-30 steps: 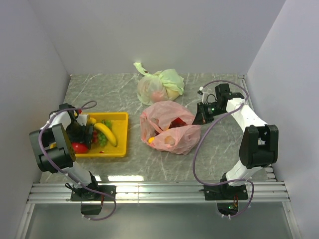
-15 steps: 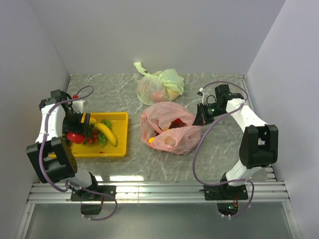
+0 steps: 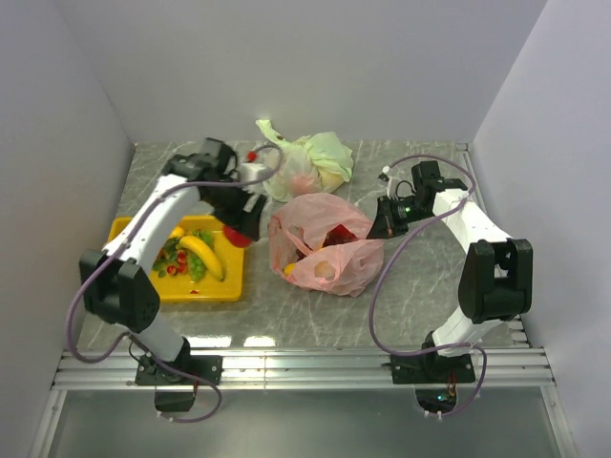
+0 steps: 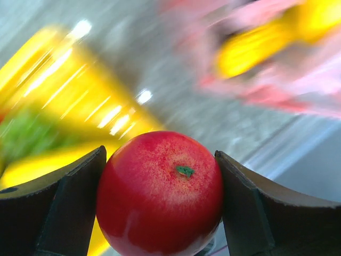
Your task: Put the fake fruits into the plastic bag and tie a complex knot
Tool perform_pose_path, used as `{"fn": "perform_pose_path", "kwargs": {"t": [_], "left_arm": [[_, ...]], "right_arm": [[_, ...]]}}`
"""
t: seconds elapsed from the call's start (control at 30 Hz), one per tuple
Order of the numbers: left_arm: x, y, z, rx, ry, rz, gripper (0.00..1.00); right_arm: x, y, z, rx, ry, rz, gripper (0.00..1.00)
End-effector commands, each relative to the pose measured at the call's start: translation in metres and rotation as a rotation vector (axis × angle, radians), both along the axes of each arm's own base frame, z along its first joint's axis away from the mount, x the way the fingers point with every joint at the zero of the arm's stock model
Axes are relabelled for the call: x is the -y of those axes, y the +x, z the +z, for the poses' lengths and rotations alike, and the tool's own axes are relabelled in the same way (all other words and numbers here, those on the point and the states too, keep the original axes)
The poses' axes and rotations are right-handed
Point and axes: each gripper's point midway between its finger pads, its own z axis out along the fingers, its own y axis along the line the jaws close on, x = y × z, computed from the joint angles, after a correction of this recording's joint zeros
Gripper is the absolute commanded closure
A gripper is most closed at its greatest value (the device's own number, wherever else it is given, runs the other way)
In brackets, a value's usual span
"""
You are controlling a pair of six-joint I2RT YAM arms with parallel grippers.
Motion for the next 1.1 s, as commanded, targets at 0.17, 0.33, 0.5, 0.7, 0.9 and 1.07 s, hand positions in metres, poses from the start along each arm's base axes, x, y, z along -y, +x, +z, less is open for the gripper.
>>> {"fn": "perform_pose_path", "kwargs": {"t": [0.17, 0.33, 0.5, 0.7, 0.9, 1.07], "left_arm": [[0.167, 0.025, 0.040, 0.115, -0.197, -0.257, 0.60], [0.247, 0.026, 0.037, 0.144, -0.279, -0.390, 0.59], [0.298, 0.012, 0.013, 0.189, -0.361, -0.496, 0.59], [0.318, 0.007, -0.008, 0.200, -0.389, -0.508, 0.41], [0.335, -0.010, 0.001, 0.252, -0.398, -0.574, 0.01], [0.340, -0.014, 0.011, 0.255, -0.413, -0.531, 0.01]], "right_arm": [[-0.005, 0.001, 0.020, 0.074, 0.053, 0.011, 1.00], [-0.004, -0.008, 0.017, 0.065, 0.066, 0.016, 1.00], [-0.005, -0.006, 0.019, 0.021, 0.122, -0.025, 1.00], [0.016, 0.007, 0.020, 0.006, 0.151, -0.112, 1.00], [0.032, 0.013, 0.015, -0.024, 0.173, -0.165, 1.00], [0.036, 0.019, 0.012, -0.008, 0.163, -0.180, 1.00]]}}
